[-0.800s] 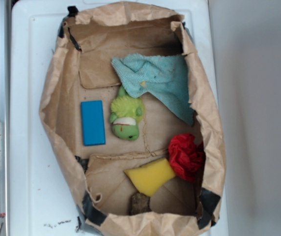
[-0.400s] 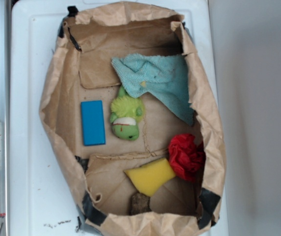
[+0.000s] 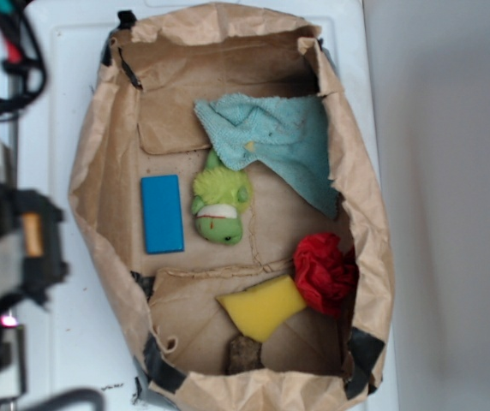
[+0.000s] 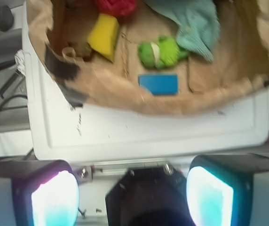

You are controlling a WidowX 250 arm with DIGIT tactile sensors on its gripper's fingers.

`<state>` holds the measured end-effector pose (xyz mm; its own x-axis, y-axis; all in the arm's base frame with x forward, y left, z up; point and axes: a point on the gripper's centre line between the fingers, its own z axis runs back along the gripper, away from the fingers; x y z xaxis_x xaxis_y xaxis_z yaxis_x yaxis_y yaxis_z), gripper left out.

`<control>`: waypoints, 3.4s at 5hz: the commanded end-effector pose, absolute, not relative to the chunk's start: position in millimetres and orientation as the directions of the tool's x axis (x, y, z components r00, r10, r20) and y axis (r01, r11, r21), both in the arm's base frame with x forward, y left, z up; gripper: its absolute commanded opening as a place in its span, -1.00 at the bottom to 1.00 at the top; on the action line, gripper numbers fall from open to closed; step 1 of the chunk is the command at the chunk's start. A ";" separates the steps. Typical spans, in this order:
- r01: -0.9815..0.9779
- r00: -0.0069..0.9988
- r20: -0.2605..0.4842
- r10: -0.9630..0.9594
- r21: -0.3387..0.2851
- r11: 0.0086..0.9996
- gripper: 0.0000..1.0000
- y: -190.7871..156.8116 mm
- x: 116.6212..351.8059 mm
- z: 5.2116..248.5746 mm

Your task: Grab the blue cloth.

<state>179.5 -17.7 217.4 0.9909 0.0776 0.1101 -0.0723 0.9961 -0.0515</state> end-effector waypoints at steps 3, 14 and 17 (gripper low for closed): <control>-0.378 0.903 0.193 0.384 -0.067 0.923 1.00 52.7 252.0 186.6; -0.380 0.890 0.300 0.344 0.070 0.922 1.00 108.9 312.3 118.9; -0.337 0.898 0.342 0.275 0.135 0.932 1.00 98.5 309.4 89.1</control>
